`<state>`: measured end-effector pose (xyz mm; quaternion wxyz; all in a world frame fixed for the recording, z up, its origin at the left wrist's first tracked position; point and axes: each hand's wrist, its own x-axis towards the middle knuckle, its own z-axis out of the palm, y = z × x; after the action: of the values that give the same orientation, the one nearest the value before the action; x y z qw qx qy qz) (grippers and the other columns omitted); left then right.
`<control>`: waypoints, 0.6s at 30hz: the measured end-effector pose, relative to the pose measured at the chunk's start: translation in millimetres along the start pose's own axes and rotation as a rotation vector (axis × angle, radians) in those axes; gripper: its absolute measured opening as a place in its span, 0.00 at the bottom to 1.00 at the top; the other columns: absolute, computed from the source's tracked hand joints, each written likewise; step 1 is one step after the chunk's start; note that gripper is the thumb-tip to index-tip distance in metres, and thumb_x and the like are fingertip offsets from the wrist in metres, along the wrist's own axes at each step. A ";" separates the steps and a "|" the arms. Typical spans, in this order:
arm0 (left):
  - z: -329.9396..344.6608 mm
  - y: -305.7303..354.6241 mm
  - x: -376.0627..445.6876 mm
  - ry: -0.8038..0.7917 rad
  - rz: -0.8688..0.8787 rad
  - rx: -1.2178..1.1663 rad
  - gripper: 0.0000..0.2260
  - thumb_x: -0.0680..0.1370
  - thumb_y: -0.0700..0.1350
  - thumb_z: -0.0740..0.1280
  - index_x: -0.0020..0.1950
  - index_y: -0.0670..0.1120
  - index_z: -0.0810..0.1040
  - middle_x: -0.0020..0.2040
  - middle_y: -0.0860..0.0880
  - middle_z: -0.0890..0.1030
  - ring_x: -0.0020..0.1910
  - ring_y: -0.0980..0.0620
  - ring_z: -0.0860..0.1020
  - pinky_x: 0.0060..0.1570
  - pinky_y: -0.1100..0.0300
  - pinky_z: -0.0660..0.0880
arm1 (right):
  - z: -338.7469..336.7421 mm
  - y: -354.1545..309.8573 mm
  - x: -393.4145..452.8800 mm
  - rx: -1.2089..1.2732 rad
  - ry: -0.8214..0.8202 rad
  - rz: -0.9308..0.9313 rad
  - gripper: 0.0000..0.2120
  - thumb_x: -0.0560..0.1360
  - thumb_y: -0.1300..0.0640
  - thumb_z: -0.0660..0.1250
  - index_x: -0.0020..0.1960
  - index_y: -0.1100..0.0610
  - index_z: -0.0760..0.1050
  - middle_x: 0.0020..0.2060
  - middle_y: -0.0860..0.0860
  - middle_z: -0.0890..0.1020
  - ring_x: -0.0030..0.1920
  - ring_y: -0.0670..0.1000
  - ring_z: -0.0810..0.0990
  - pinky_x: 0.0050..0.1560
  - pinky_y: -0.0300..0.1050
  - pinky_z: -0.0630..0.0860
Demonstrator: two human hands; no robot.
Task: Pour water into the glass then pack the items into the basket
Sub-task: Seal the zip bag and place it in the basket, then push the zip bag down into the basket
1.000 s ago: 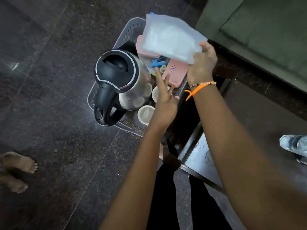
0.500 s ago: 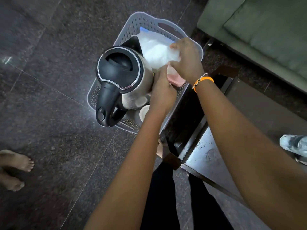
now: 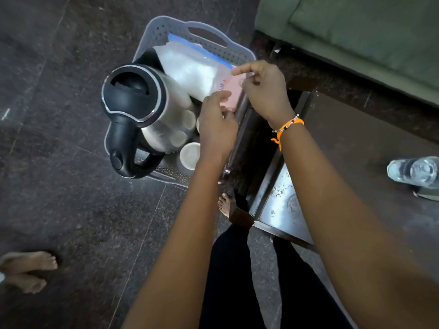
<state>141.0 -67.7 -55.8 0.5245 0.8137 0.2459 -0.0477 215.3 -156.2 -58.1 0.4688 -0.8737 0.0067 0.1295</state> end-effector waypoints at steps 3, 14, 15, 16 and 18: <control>20.0 4.6 -24.2 -0.051 -0.041 -0.082 0.13 0.75 0.32 0.59 0.56 0.40 0.77 0.52 0.45 0.80 0.53 0.45 0.79 0.57 0.58 0.74 | -23.5 19.2 -31.0 0.125 0.001 0.083 0.14 0.72 0.71 0.61 0.51 0.61 0.81 0.47 0.52 0.83 0.44 0.45 0.78 0.49 0.34 0.73; 146.8 19.8 -149.4 -0.321 -0.065 0.012 0.11 0.77 0.34 0.60 0.52 0.43 0.80 0.46 0.50 0.80 0.45 0.55 0.79 0.46 0.71 0.72 | -145.5 142.5 -175.7 0.293 0.171 0.412 0.10 0.74 0.67 0.63 0.51 0.61 0.80 0.35 0.43 0.76 0.35 0.40 0.71 0.43 0.34 0.70; 160.4 20.9 -158.3 -0.343 -0.061 0.033 0.11 0.77 0.35 0.60 0.52 0.43 0.80 0.46 0.50 0.80 0.45 0.54 0.79 0.48 0.70 0.72 | -156.4 154.6 -185.5 0.301 0.182 0.430 0.10 0.74 0.67 0.63 0.51 0.62 0.80 0.34 0.43 0.76 0.35 0.40 0.71 0.42 0.34 0.69; 175.2 22.5 -168.2 -0.367 -0.061 0.055 0.11 0.77 0.35 0.60 0.52 0.43 0.80 0.45 0.50 0.80 0.46 0.53 0.80 0.49 0.66 0.73 | -168.7 167.4 -195.8 0.308 0.194 0.449 0.10 0.74 0.67 0.63 0.52 0.62 0.80 0.33 0.43 0.75 0.34 0.41 0.71 0.41 0.34 0.69; 206.0 26.5 -187.5 -0.413 -0.060 0.081 0.11 0.77 0.35 0.60 0.52 0.43 0.80 0.45 0.50 0.80 0.47 0.51 0.80 0.51 0.64 0.74 | -194.7 192.2 -214.8 0.318 0.215 0.483 0.10 0.75 0.68 0.62 0.52 0.63 0.80 0.33 0.43 0.75 0.34 0.41 0.71 0.40 0.33 0.68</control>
<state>26.1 -322.8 -62.6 0.5288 0.7995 0.1549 -0.2390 25.0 -447.4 -62.8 0.5519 -0.7712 0.2841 0.1412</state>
